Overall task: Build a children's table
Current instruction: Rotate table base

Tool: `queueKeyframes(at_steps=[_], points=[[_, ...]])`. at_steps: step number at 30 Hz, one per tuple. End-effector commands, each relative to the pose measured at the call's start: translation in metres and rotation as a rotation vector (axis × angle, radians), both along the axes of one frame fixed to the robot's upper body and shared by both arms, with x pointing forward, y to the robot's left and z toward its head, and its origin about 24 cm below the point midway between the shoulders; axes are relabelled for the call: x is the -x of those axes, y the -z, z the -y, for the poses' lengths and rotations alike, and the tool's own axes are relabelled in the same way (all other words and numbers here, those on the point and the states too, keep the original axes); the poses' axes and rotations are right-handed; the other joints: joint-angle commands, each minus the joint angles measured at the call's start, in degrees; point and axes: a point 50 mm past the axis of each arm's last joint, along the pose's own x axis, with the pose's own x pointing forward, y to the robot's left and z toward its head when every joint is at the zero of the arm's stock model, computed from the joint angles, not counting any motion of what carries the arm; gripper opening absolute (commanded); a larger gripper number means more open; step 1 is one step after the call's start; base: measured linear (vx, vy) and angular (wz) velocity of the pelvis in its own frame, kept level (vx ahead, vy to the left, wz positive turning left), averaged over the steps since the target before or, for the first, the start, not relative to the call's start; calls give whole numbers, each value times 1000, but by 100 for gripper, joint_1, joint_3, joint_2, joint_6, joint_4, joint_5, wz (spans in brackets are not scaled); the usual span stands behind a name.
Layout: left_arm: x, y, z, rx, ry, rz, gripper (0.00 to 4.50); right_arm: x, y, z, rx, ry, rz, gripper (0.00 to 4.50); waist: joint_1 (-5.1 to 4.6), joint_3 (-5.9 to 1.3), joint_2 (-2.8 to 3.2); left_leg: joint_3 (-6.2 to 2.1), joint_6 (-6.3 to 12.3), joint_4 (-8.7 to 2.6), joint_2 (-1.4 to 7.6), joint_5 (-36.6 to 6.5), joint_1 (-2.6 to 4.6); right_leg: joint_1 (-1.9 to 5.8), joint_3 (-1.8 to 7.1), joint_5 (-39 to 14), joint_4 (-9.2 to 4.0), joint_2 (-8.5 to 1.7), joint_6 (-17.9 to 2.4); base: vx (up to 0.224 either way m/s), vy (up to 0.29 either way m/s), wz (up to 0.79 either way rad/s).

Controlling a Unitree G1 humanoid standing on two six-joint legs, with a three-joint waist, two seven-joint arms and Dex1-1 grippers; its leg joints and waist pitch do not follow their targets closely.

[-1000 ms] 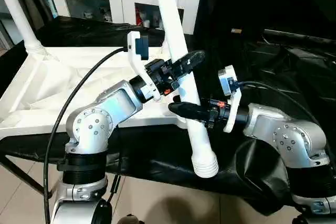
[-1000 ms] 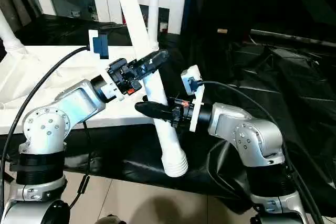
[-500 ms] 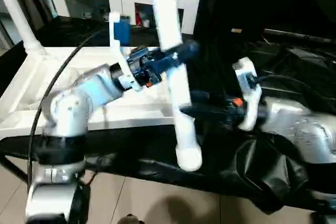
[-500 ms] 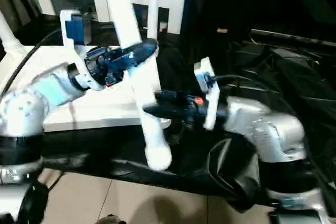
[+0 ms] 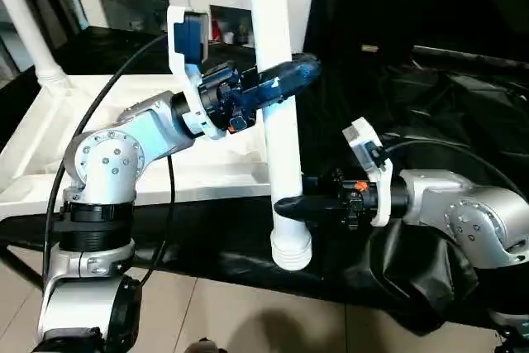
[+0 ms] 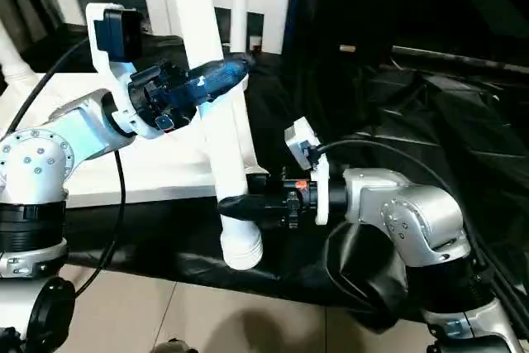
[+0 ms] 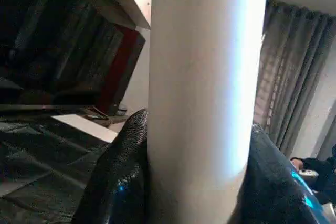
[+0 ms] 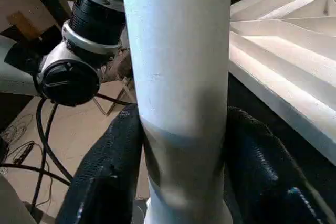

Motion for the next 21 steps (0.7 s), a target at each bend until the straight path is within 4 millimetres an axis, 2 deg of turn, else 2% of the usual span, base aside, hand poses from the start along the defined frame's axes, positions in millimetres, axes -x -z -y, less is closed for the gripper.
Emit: queueKeyframes(at_steps=[1, 5, 8, 12, 14, 16, 17, 18, 21], points=[[6, -18, 2, 63, 60, 68, 172, -6, 9, 5, 61, 61, -13, 201, 10, -418, 28, -200, -330, -502, 483, -1032, 125, 265, 415, -1001, -366, -535, -1134, 0, 0, 0], [4, -18, 1, 75, 41, 58, 172, -9, 10, -1, 38, 89, 5, 192, 3, -425, 30, -198, -333, -499, 482, -999, 127, 265, 412, -892, -354, -534, -1176, 0, 0, 0], [3, -17, 1, 82, 37, 57, 172, -10, 10, -4, 19, 117, 16, 189, -6, -422, 57, -204, -357, -506, 483, -1026, 128, 260, 411, -881, -345, -532, -1196, 0, 0, 0], [3, -17, 1, 81, 32, 58, 172, -12, 9, -6, -2, 141, 23, 186, 1, -420, 47, -201, -385, -516, 484, -1096, 137, 260, 415, -919, -354, -531, -1166, 0, 0, 0], [0, -15, 2, 66, -13, 57, 172, -13, 8, -7, -11, 167, 35, 186, -7, -417, 53, -203, -409, -523, 484, -1144, 134, 258, 414, -976, -361, -535, -1150, 0, 0, 0], [-11, -11, 2, 29, -132, 37, 172, -18, 7, -7, -20, 225, 54, 186, -7, -410, 54, -198, -424, -522, 481, -1185, 142, 247, 421, -1044, -388, -535, -1098, 0, 0, 0], [-13, -11, 2, 25, -147, 34, 207, -19, 7, -7, -21, 234, 57, 186, 2, -417, 75, -205, -438, -519, 483, -1186, 146, 249, 421, -1063, -388, -544, -1084, 0, 0, 0], [-21, -8, 1, -7, -244, 33, 242, -23, 6, -8, -26, 290, 72, 186, -4, -416, 60, -215, -463, -530, 487, -1207, 128, 260, 419, -1082, -389, -548, -1058, 0, 0, 0], [-26, -6, 1, -52, -338, 43, 242, -26, 5, -9, -30, 336, 82, 186, -7, -420, 61, -228, -531, -539, 490, -1194, 139, 254, 418, -1084, -392, -545, -946, 0, 0, 0]])
